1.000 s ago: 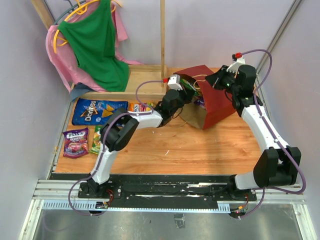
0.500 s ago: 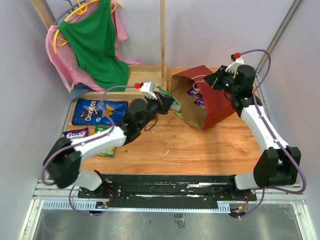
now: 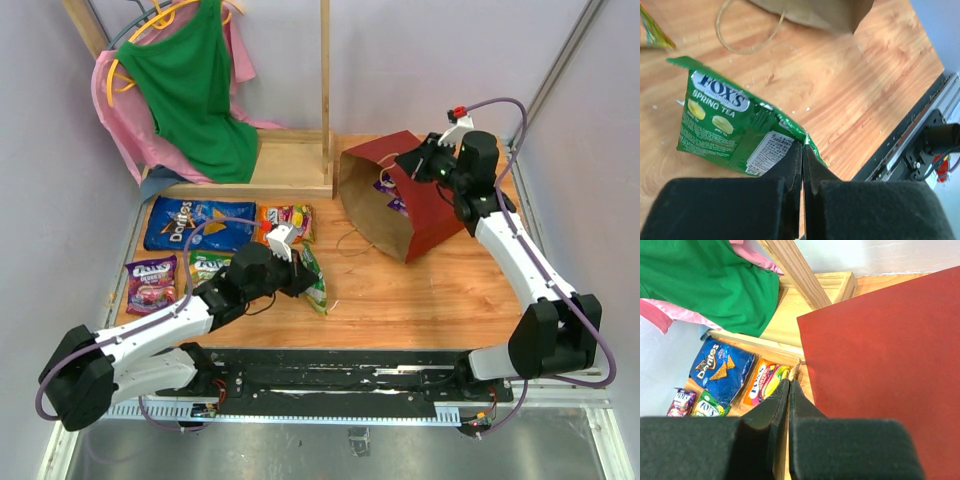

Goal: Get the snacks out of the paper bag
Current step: Place the snack at the center of the board.

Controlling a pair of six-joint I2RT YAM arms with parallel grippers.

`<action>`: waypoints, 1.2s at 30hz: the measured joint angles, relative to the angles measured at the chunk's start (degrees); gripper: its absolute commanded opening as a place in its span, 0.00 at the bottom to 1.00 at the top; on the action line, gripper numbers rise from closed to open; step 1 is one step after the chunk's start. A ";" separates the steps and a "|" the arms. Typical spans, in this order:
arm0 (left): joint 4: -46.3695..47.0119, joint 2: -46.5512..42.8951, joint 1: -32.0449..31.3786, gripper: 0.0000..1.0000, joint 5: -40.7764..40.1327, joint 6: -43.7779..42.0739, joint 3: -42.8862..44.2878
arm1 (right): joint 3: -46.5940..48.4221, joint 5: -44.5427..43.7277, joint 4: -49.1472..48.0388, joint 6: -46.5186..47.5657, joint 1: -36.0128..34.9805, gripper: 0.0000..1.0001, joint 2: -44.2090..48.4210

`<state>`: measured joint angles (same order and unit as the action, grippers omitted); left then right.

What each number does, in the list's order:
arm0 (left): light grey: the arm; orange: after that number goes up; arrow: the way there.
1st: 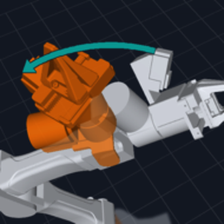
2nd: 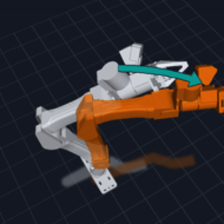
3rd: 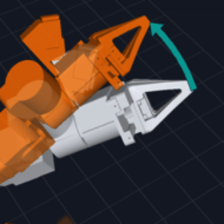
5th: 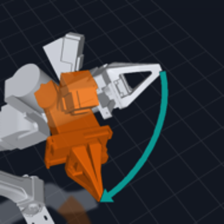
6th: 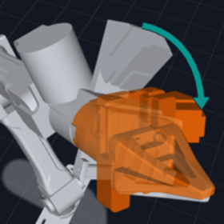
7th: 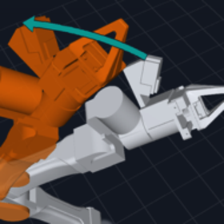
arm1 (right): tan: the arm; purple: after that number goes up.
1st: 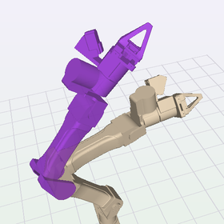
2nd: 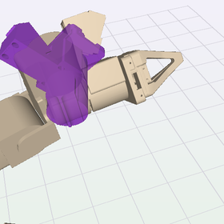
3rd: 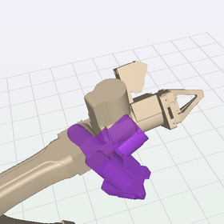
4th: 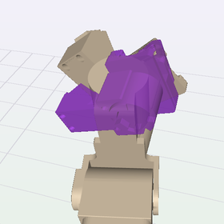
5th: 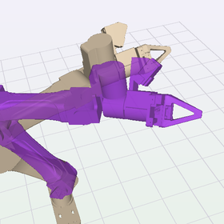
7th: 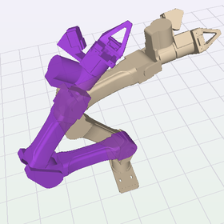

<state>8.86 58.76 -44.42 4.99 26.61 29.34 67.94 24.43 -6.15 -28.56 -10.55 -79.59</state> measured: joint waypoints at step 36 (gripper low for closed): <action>-1.99 6.32 6.12 0.01 9.68 5.53 1.25 | 0.17 -0.37 0.48 1.05 -3.74 0.01 0.11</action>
<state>6.87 65.08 -38.30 14.68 32.14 30.59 68.12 24.05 -5.67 -27.51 -14.28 -79.48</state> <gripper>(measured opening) 0.011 0.013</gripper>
